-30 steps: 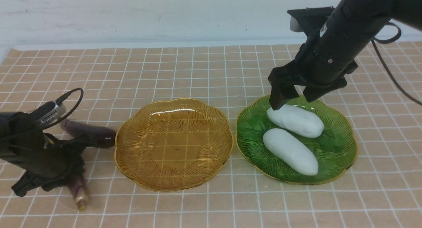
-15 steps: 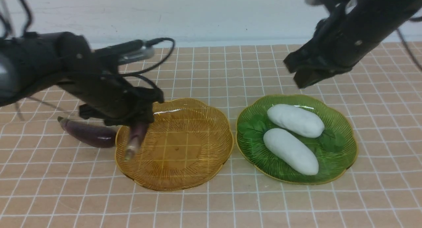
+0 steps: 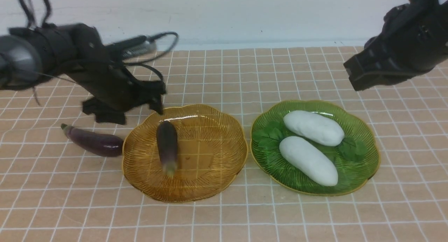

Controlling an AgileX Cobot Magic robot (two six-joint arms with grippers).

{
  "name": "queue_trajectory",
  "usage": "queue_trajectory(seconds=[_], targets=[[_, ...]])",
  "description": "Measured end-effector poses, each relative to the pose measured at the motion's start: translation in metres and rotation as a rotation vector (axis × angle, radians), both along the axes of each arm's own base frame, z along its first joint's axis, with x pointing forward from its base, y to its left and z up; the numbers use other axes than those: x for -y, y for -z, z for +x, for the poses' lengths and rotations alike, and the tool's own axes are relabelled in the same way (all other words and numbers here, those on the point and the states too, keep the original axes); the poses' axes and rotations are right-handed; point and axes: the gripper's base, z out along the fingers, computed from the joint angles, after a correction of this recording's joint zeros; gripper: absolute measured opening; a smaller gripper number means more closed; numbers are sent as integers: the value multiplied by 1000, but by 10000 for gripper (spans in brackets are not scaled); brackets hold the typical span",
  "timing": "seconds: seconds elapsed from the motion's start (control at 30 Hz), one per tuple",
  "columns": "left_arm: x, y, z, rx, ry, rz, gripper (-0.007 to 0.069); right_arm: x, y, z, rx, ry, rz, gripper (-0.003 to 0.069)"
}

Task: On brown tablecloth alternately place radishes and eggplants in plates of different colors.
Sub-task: 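Pick up the eggplant and place it in the yellow plate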

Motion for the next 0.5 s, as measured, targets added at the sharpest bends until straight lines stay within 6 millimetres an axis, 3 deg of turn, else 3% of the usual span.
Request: queue_trajectory(seconds=[0.1,0.23,0.33,0.5], targets=[[-34,-7,0,-34,-104,22,671,0,4,0,-13,0,-7,-17],[-88,5,-4,-159,-359,5,671,0,7,0,-21,0,-10,-17],[-99,23,0,-213,-460,-20,668,0,8,0,-24,0,-12,-17],[-99,47,7,-249,-494,-37,645,0,9,0,-27,0,-13,-17]])
